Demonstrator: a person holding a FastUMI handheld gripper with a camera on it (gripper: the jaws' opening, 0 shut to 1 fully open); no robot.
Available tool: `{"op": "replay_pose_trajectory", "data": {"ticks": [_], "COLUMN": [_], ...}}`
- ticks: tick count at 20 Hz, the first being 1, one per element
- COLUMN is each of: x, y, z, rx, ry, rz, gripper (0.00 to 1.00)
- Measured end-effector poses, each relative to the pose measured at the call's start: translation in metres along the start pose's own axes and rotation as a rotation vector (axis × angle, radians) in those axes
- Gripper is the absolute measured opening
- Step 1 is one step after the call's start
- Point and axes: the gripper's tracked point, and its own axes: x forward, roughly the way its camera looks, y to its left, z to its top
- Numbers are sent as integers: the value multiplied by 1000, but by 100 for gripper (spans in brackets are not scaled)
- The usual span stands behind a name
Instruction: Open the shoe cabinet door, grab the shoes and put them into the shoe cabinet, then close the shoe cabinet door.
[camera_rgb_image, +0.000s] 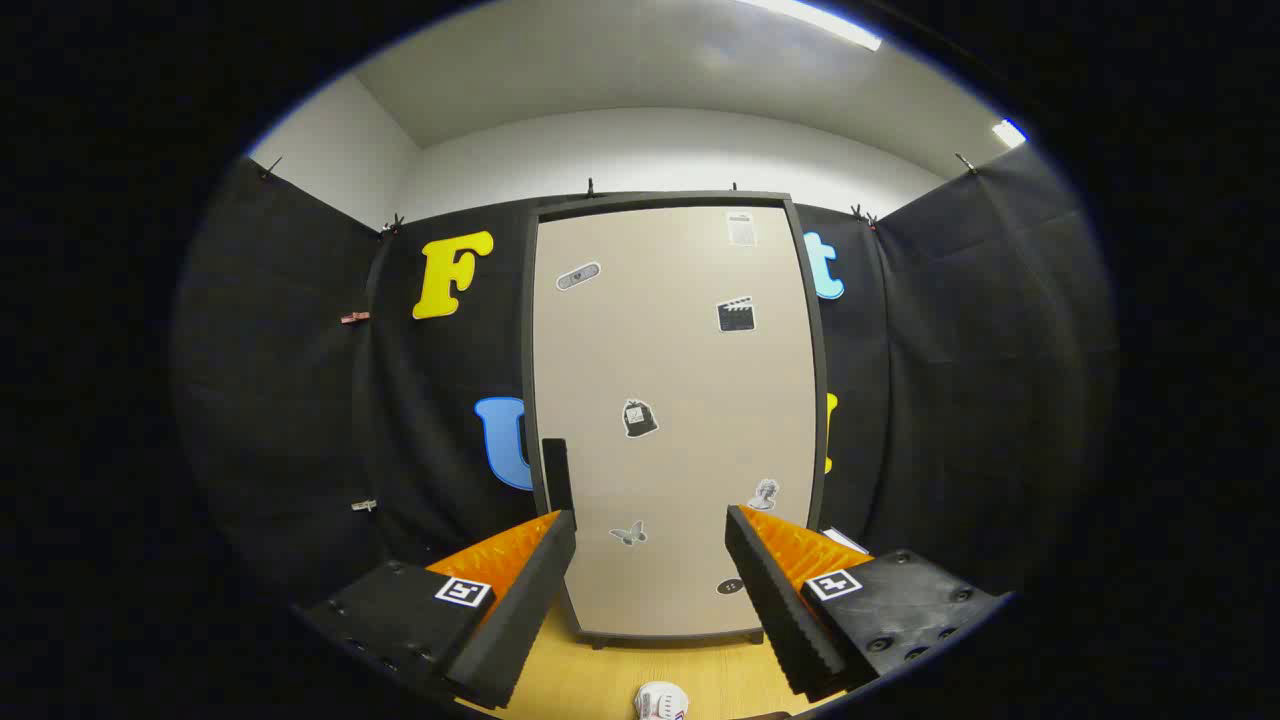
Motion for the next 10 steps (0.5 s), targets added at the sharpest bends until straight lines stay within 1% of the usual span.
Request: {"op": "replay_pose_trajectory", "data": {"ticks": [4, 8, 10], "x": [9, 23, 29], "y": [5, 13, 23], "z": [0, -2, 0], "rx": [-5, 6, 15], "ry": [-4, -10, -22], "rz": [0, -38, -41], "gripper": [98, 98, 98]}}
